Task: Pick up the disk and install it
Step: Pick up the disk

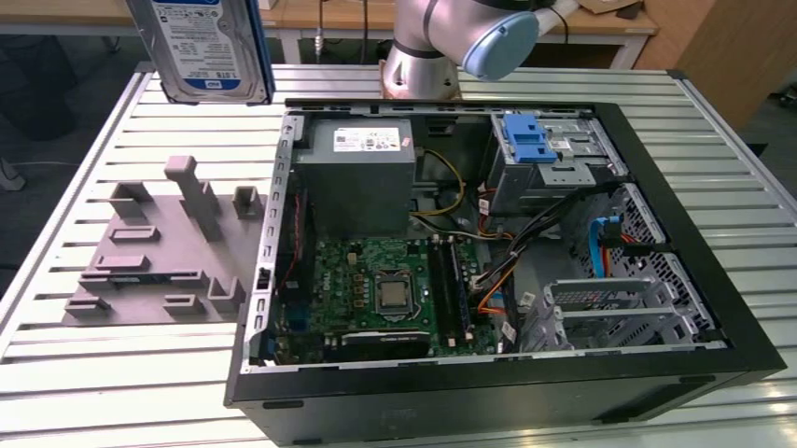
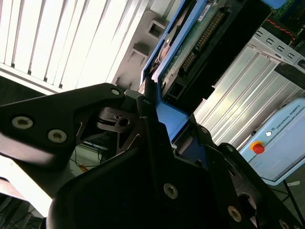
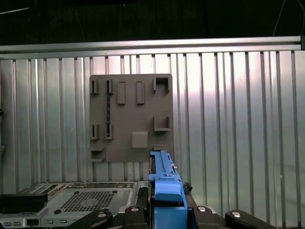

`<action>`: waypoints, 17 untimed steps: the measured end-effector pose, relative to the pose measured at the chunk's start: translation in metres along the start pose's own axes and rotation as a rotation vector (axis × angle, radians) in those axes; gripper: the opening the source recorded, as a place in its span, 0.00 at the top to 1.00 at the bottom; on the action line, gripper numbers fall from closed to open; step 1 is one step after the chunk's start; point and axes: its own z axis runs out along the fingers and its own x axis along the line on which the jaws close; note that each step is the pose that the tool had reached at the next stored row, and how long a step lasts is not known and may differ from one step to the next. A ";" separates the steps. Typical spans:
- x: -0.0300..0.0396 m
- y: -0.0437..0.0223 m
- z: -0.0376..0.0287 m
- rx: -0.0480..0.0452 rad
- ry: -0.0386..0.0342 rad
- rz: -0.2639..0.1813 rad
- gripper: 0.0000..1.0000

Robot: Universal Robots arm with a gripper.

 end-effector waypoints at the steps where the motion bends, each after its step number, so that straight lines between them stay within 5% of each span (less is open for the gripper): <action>1: 0.0000 -0.0003 0.0000 -0.0001 0.0001 0.000 0.64; 17: -0.0002 -0.0042 0.0000 0.0000 0.0001 0.000 0.64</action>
